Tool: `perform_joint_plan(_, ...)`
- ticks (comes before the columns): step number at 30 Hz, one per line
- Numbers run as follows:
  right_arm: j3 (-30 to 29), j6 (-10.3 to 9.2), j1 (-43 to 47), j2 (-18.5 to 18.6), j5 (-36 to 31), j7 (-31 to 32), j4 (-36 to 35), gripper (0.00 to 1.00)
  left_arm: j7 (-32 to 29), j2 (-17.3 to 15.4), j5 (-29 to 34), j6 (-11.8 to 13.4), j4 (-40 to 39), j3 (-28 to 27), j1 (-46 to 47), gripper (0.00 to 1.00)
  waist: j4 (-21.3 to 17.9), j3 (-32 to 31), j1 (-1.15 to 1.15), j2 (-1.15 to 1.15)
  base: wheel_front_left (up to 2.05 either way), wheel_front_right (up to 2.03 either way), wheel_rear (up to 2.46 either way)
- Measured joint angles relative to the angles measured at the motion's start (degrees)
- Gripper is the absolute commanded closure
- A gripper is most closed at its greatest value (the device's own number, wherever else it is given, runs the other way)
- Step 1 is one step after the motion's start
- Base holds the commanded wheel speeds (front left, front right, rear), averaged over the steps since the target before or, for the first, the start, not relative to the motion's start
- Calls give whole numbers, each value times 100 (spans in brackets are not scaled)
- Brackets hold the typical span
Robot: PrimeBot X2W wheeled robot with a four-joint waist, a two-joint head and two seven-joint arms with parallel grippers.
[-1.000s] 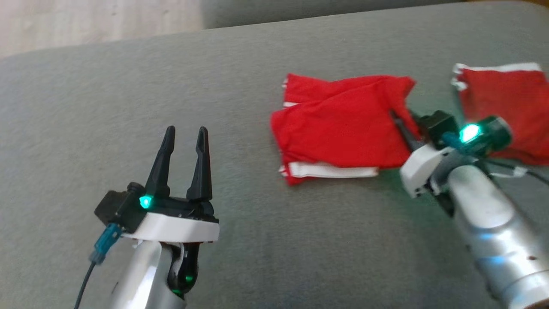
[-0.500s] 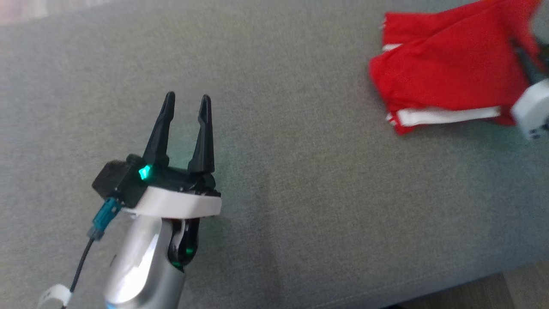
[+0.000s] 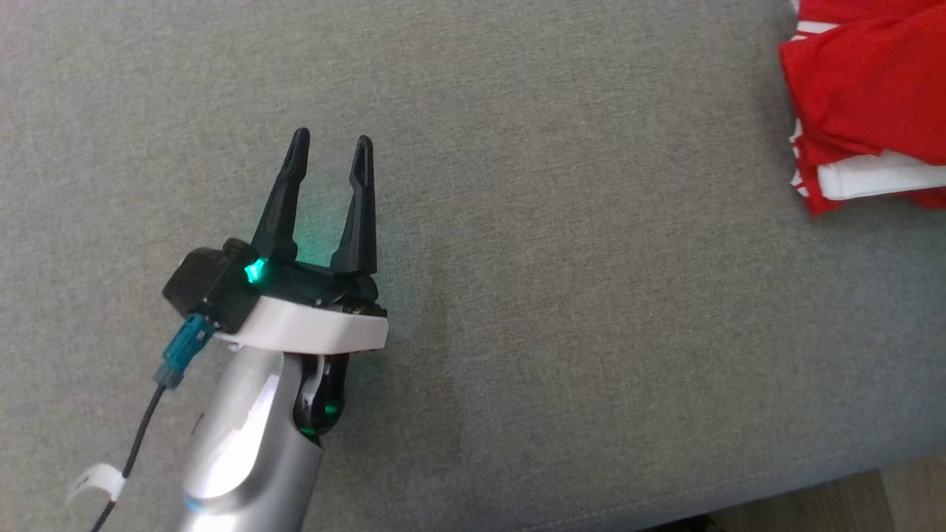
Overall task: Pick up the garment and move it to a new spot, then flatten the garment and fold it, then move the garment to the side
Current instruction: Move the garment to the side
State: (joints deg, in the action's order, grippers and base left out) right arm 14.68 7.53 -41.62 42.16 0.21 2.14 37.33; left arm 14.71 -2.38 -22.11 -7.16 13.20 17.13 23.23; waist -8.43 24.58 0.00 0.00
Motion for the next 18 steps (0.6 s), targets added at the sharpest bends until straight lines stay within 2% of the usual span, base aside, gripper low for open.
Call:
perform_joint_plan(2,-107,0,27,-4,-30,19,36,100,0,0,0,0,0,-14,0,0,30,21,0,0,0,0,0)
perform_joint_plan(3,-227,0,48,-36,-14,27,58,96,0,1,0,0,2,-21,1,0,44,24,1,0,0,0,0)
perform_joint_plan(4,-347,0,71,-83,19,34,67,41,0,0,0,0,12,-29,1,0,55,18,1,0,0,0,0)
perform_joint_plan(5,-436,0,104,-125,37,33,67,0,0,0,-1,0,30,-36,1,0,63,5,0,0,0,0,0)
perform_joint_plan(11,-880,0,289,-370,-26,68,-4,0,0,0,-64,0,129,-80,-15,0,65,-243,-1,0,0,0,0)
perform_joint_plan(18,-1177,0,413,-959,29,33,-558,0,0,2,-68,0,80,-336,-266,0,15,-731,-1,0,0,0,0)
